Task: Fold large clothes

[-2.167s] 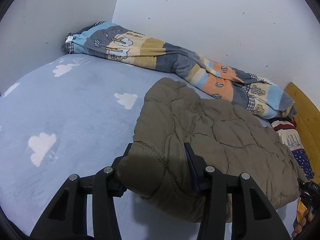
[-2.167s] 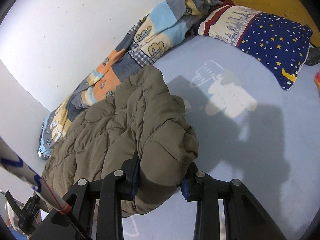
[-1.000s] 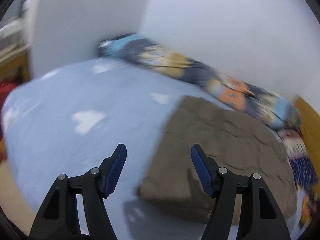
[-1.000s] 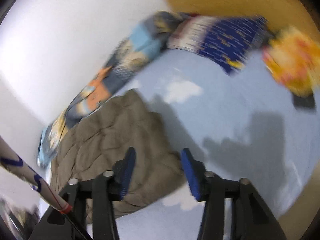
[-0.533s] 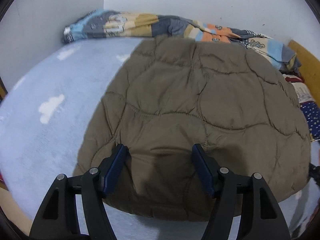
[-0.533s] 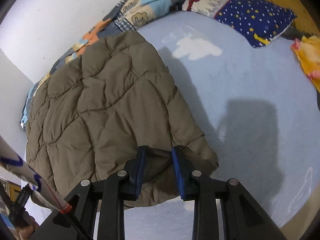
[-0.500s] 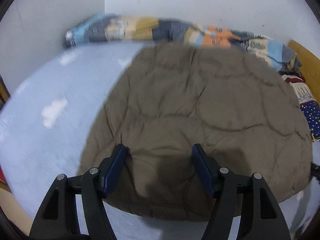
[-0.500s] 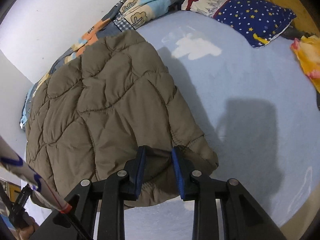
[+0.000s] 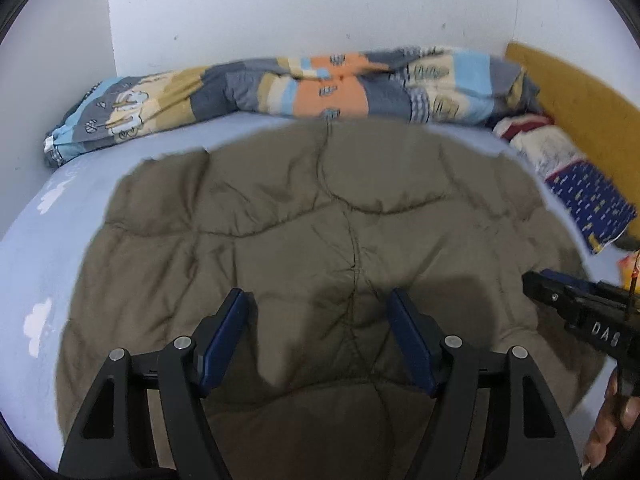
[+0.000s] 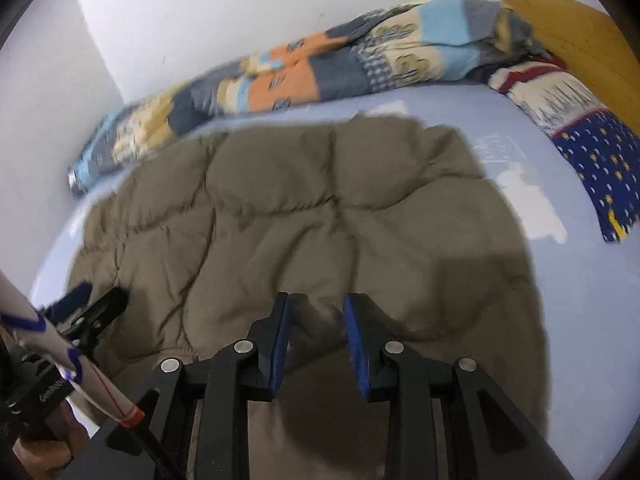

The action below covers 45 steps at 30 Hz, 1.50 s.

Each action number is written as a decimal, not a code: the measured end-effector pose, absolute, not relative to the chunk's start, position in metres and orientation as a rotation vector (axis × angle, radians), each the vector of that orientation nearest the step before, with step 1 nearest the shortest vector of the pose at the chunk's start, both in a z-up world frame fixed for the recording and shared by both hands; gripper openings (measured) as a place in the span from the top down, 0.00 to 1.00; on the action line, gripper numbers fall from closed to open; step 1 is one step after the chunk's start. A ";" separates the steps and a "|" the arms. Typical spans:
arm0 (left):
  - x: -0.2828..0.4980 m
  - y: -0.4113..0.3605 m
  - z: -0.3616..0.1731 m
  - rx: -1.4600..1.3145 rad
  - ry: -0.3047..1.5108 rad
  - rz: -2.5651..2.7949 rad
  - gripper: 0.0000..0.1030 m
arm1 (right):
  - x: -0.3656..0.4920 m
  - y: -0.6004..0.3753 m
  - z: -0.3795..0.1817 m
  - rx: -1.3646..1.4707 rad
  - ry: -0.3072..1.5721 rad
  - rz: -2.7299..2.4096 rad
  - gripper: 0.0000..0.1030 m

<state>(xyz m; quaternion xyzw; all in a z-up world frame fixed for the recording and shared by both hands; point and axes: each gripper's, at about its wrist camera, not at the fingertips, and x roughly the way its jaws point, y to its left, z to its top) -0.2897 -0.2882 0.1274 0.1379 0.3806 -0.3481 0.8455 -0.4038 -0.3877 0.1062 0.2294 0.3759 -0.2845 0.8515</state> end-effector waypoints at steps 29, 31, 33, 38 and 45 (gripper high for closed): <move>-0.319 -0.215 0.112 0.300 0.788 -0.643 0.22 | -0.437 -0.342 0.081 0.531 0.856 -0.575 0.63; -0.330 -0.202 0.121 0.283 0.764 -0.630 0.22 | -0.447 -0.336 0.093 0.531 0.816 -0.576 0.63; -0.336 -0.186 0.127 0.269 0.750 -0.622 0.22 | -0.469 -0.332 0.109 0.521 0.753 -0.622 0.63; -0.315 -0.156 0.121 0.250 0.798 -0.497 0.22 | -0.507 -0.365 0.107 0.559 0.756 -0.768 0.62; -0.316 -0.162 0.108 0.271 0.828 -0.487 0.22 | -0.504 -0.389 0.071 0.722 0.824 -0.763 0.60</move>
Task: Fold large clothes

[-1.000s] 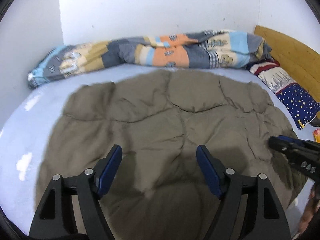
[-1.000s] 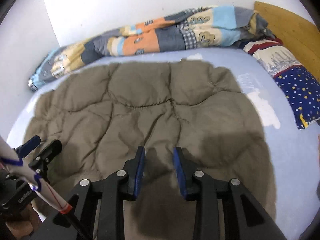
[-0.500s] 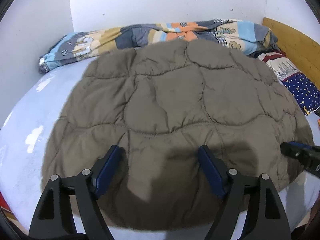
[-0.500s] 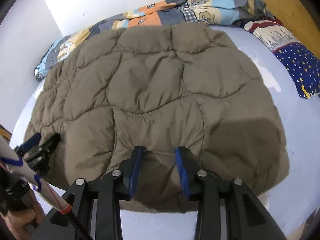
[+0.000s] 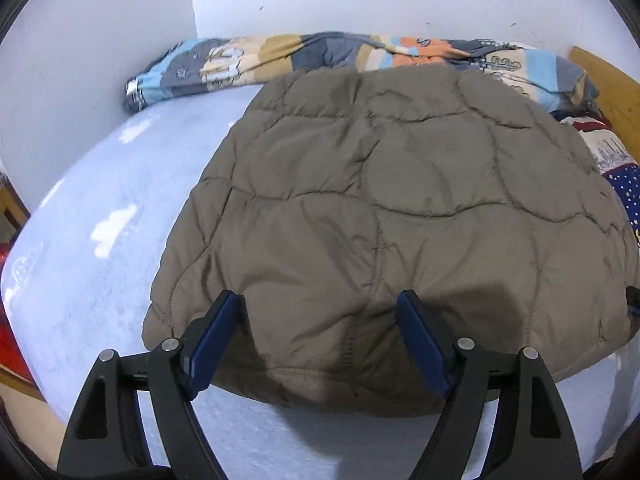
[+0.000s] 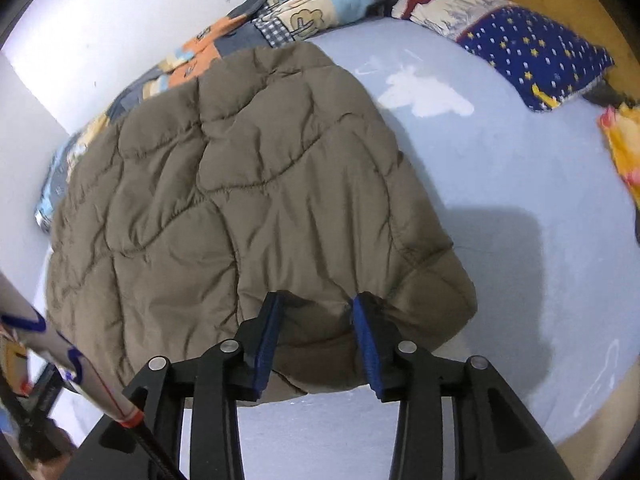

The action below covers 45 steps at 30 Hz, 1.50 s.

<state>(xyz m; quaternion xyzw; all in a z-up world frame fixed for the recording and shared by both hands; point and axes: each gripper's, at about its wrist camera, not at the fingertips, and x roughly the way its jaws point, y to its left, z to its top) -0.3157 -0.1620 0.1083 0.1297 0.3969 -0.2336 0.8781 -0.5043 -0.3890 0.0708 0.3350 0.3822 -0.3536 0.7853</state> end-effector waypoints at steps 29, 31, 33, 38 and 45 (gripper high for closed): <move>-0.457 -0.101 0.197 0.222 0.555 -0.709 0.22 | -0.521 -0.167 0.144 0.252 0.640 -0.570 0.50; -0.459 -0.095 0.202 0.200 0.551 -0.703 0.22 | -0.519 -0.160 0.148 0.212 0.656 -0.594 0.48; -0.460 -0.089 0.206 0.178 0.531 -0.702 0.21 | -0.521 -0.155 0.154 0.198 0.640 -0.600 0.45; -0.463 -0.085 0.211 0.156 0.513 -0.723 0.16 | -0.521 -0.145 0.160 0.157 0.635 -0.639 0.40; -0.461 -0.085 0.211 0.176 0.525 -0.675 0.11 | -0.522 -0.141 0.162 0.139 0.636 -0.646 0.37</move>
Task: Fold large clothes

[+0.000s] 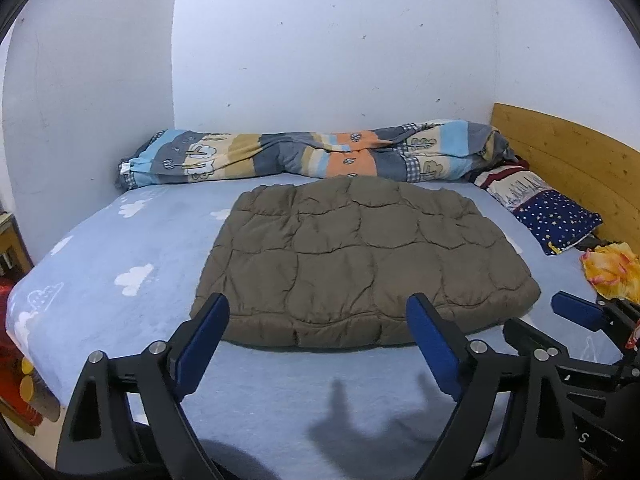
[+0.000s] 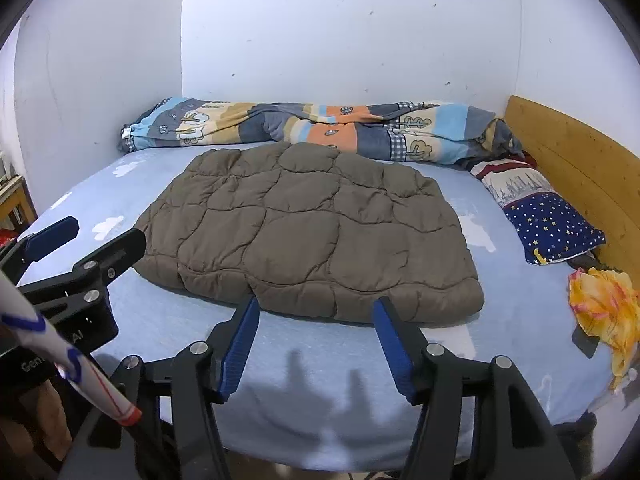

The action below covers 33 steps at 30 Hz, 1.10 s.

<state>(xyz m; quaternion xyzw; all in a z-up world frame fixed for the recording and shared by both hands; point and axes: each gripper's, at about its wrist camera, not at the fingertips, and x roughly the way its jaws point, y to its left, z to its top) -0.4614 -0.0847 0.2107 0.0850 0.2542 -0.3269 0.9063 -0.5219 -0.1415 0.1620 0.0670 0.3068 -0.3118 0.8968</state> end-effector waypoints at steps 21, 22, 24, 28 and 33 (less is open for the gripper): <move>-0.464 -0.092 0.210 0.312 0.499 -0.546 0.10 | -0.511 -0.141 0.159 0.117 0.655 -0.670 0.35; -0.461 -0.093 0.209 0.311 0.512 -0.540 0.10 | -0.511 -0.141 0.159 0.116 0.658 -0.671 0.35; -0.456 -0.092 0.206 0.307 0.554 -0.536 0.10 | -0.511 -0.141 0.159 0.116 0.656 -0.670 0.34; -0.451 -0.094 0.201 0.339 0.566 -0.511 0.10 | -0.512 -0.140 0.160 0.118 0.649 -0.669 0.30; -0.453 -0.088 0.206 0.311 0.580 -0.550 0.10 | -0.519 -0.136 0.176 0.125 0.588 -0.659 0.25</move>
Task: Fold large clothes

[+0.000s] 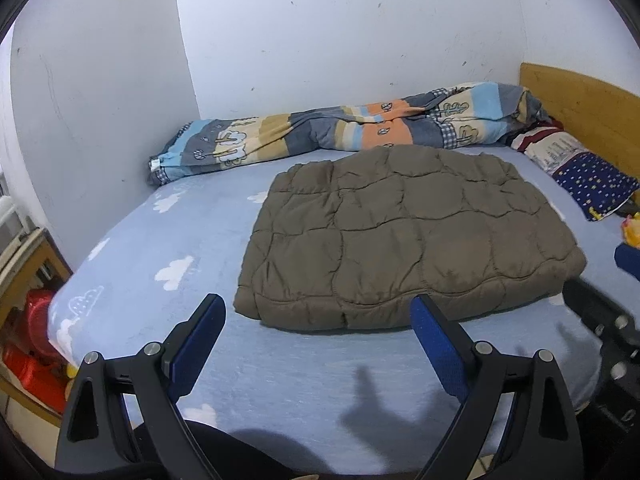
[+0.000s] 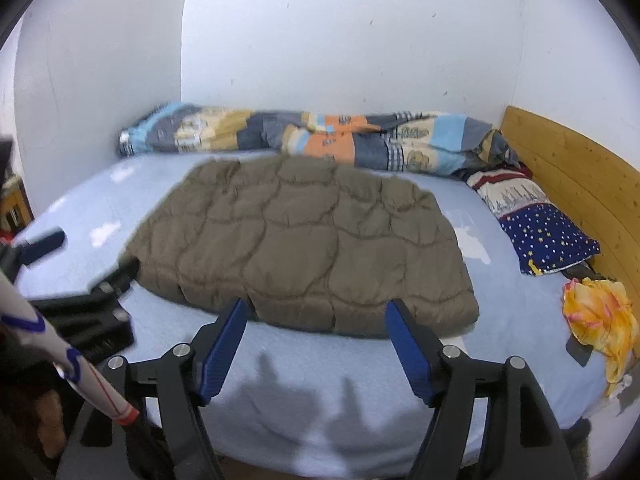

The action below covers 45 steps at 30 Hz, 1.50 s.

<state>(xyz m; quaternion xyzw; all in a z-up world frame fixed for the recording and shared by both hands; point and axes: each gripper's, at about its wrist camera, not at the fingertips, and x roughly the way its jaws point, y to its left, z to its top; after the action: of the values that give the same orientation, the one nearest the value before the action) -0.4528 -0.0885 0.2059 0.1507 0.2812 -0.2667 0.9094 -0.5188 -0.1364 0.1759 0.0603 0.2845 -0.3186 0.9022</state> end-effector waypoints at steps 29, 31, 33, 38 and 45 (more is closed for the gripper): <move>-0.474 -0.046 0.282 0.184 0.461 -0.504 0.10 | -0.567 -0.102 0.245 0.104 0.314 -0.674 0.12; -0.473 -0.045 0.281 0.185 0.465 -0.501 0.10 | -0.565 -0.102 0.243 0.104 0.325 -0.666 0.12; -0.471 -0.044 0.279 0.183 0.468 -0.499 0.10 | -0.564 -0.100 0.241 0.105 0.331 -0.659 0.12; -0.466 -0.045 0.275 0.185 0.485 -0.496 0.10 | -0.559 -0.099 0.237 0.102 0.355 -0.655 0.10; -0.461 -0.047 0.268 0.191 0.502 -0.494 0.10 | -0.554 -0.102 0.230 0.109 0.389 -0.670 0.09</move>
<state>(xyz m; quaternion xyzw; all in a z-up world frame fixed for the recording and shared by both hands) -0.4605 -0.0475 0.2682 0.0936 0.2455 -0.2414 0.9342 -0.5542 -0.1023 0.2297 0.0531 0.1894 -0.3265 0.9245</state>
